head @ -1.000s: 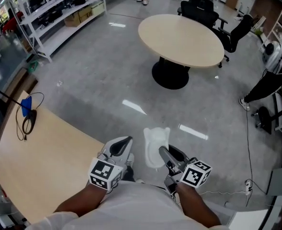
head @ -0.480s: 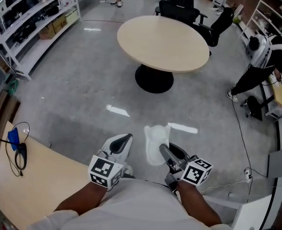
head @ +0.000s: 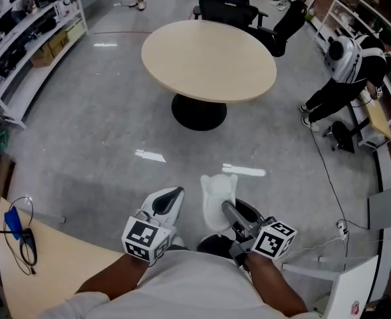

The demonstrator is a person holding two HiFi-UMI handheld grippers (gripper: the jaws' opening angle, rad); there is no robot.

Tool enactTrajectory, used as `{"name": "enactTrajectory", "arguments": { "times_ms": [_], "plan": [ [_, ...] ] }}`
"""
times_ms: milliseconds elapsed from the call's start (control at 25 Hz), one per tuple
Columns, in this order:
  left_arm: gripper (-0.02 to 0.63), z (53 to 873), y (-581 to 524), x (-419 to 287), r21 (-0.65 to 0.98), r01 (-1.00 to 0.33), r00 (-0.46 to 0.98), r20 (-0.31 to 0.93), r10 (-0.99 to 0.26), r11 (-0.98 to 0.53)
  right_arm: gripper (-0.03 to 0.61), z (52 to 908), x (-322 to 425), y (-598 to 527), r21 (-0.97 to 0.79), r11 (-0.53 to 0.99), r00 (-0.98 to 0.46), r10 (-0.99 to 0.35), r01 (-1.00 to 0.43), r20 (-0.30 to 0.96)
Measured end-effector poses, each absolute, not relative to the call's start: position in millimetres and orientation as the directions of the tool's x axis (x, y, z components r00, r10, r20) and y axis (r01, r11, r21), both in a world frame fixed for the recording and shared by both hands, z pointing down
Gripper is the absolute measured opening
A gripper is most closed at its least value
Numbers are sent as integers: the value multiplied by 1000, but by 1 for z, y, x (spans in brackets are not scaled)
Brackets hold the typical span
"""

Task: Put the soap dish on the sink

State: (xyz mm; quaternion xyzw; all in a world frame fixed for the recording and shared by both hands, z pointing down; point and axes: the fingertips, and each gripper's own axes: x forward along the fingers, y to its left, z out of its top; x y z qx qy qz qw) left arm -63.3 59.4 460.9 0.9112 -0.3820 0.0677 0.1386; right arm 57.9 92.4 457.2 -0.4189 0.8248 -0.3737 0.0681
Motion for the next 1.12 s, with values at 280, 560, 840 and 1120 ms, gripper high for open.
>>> {"name": "enactTrajectory", "arguments": {
  "times_ms": [280, 560, 840, 1120],
  "plan": [
    [8, 469, 42, -45, 204, -706, 707, 254, -660, -678, 137, 465, 81, 74, -689, 337, -618, -759, -642, 205],
    [8, 463, 4, -14, 183, -738, 674, 248, -696, -650, 135, 466, 112, 29, -697, 370, -651, -736, -615, 183],
    [8, 454, -32, 17, 151, -770, 637, 247, -730, -620, 135, 456, 143, -14, -705, 412, -685, -714, -578, 144],
    [8, 449, -59, 54, 131, -792, 609, 247, -754, -596, 135, 454, 180, -44, -714, 436, -708, -696, -547, 118]
  ]
}}
